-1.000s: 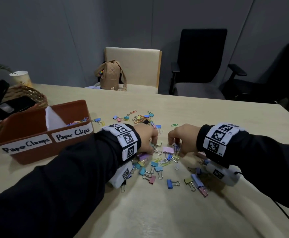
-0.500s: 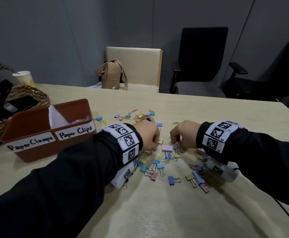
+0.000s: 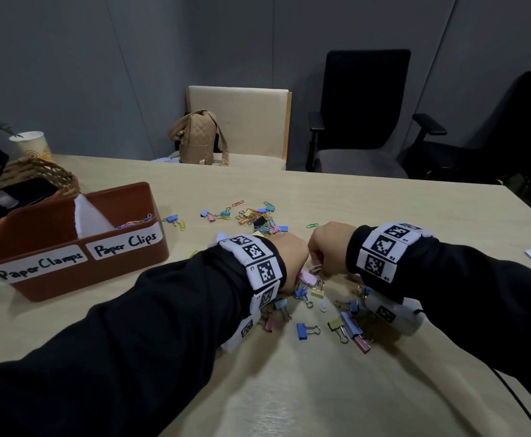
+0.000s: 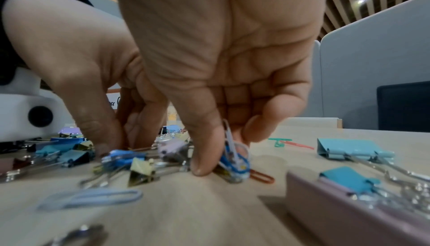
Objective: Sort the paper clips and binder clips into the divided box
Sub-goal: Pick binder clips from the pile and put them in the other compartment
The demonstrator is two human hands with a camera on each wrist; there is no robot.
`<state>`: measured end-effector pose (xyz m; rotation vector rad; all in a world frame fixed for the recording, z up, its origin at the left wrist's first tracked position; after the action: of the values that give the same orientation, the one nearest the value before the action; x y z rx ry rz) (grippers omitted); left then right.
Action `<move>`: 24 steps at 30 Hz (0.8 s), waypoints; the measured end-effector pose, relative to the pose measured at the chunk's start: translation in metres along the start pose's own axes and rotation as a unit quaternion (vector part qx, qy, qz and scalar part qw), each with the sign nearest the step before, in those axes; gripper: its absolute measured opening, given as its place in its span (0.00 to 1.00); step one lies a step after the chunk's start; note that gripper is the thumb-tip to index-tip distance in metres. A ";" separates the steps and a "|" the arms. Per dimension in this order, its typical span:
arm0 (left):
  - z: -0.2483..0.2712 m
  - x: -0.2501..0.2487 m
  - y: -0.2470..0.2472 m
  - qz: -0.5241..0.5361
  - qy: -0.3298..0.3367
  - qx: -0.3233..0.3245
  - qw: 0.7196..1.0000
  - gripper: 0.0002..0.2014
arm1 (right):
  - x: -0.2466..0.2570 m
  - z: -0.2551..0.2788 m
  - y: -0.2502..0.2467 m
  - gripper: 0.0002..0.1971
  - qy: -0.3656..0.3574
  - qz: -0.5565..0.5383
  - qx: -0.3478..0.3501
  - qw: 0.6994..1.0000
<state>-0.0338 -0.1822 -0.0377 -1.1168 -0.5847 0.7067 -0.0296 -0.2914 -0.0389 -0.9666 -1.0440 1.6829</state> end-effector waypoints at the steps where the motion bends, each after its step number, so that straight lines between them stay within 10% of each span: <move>1: 0.000 0.001 0.001 0.006 -0.005 0.003 1.000 0.12 | 0.000 0.001 0.000 0.08 0.000 -0.007 -0.007 1.000; 9: 0.004 0.031 0.000 0.252 -0.061 -0.021 0.965 0.08 | -0.031 0.011 -0.015 0.10 0.067 -0.274 -0.075 0.956; 19: 0.011 0.037 -0.002 0.371 -0.099 -0.023 0.923 0.18 | -0.045 0.015 -0.001 0.04 0.137 -0.760 0.015 0.635; 24: 0.011 0.033 0.001 0.324 -0.057 -0.045 0.943 0.10 | -0.047 0.013 0.002 0.11 0.084 -0.824 -0.015 0.560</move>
<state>-0.0205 -0.1502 -0.0329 -1.3732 -0.3401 1.3292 -0.0280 -0.3392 -0.0290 0.1369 -1.1203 -0.0631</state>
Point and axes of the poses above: each hand's wrist, its own z-axis away from the middle knuckle, its own y-axis out of the palm, x = y × z, the point moved 1 cm from there along -z, towards the middle knuckle, and after that the axes turned 3 degrees about z, right-handed, at the moved point
